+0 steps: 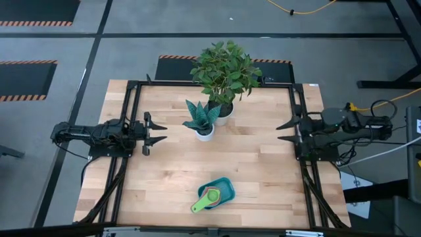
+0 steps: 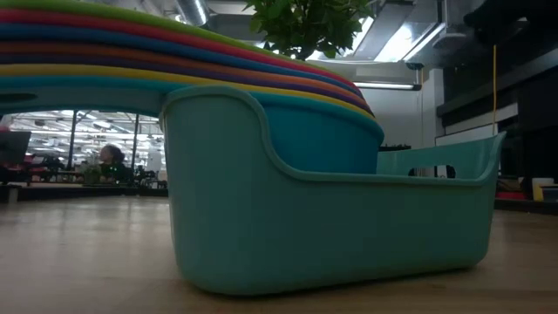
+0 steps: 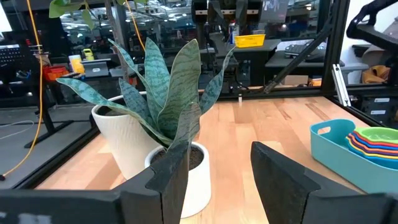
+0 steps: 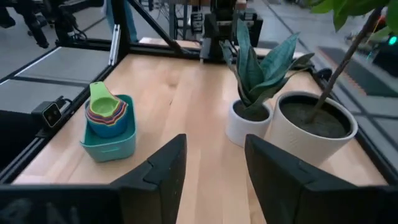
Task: Nest measuring cups in basket
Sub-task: Return to Home Position
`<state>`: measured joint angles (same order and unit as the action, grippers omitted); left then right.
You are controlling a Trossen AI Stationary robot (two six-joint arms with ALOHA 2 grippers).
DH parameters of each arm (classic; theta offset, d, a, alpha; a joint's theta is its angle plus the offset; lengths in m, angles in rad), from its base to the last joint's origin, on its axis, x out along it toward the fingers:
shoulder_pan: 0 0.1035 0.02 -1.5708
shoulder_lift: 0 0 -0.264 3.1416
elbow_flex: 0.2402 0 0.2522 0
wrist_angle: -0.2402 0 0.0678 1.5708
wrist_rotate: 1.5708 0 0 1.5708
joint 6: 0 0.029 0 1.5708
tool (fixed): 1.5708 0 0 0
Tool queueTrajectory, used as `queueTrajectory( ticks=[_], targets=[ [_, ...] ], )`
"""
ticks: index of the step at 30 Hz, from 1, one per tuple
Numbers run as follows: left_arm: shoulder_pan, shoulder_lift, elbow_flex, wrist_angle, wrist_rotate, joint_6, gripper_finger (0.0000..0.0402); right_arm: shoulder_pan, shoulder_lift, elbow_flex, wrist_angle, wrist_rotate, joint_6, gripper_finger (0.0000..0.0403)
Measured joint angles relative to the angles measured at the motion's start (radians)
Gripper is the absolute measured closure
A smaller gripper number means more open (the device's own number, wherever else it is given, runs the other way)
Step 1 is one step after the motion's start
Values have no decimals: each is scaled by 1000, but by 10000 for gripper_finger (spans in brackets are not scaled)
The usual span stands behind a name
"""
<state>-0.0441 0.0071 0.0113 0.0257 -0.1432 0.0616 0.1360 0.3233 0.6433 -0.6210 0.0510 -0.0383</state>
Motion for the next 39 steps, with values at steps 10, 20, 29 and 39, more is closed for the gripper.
queueTrajectory(
  ticks=[10,20,29,39],
  targets=[
    [0,0,0,0,0,0,235,0,-187,-56,36,-1,-46,234],
    [0,0,0,0,0,-1,235,0,-324,-152,168,-102,8,234],
    [0,0,0,2,-1,-1,235,0,-316,-319,426,-150,-48,234],
    [0,0,0,3,-1,-1,235,0,-315,-506,616,-150,-46,234]
  ],
)
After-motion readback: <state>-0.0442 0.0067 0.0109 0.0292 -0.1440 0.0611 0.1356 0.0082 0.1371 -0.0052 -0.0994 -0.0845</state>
